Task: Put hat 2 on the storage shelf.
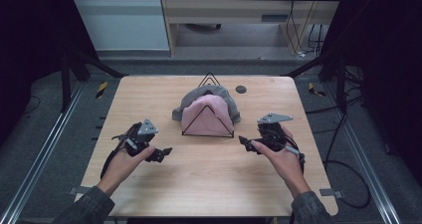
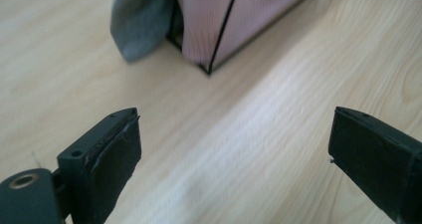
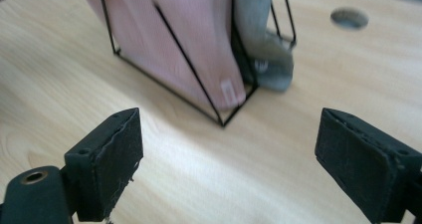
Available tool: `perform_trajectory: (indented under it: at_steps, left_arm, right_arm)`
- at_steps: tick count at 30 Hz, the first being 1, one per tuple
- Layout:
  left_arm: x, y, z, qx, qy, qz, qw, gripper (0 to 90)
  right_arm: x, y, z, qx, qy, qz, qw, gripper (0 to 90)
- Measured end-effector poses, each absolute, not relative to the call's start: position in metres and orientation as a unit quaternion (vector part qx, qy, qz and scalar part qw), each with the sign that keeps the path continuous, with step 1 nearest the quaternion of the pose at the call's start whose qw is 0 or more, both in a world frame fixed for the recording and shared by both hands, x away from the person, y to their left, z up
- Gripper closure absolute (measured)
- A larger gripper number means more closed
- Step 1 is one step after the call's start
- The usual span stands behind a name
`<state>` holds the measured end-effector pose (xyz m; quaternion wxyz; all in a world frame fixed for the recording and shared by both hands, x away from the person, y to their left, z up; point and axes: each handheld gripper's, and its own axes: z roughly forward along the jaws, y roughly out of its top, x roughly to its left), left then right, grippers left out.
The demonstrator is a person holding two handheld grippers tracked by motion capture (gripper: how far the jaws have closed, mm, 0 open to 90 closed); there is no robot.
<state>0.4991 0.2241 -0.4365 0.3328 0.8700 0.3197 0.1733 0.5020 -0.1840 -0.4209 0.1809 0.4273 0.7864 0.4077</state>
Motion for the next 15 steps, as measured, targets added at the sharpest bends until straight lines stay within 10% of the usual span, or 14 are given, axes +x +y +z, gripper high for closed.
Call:
perform_trajectory:
  at_steps: [15]
  left_arm:
    - [0.491, 0.255, -0.483, 0.873, 0.362, 0.132, 0.299, 5.3]
  right_arm:
    - [0.485, -0.199, -0.480, 0.462, 0.795, 0.367, 0.143, 10.0]
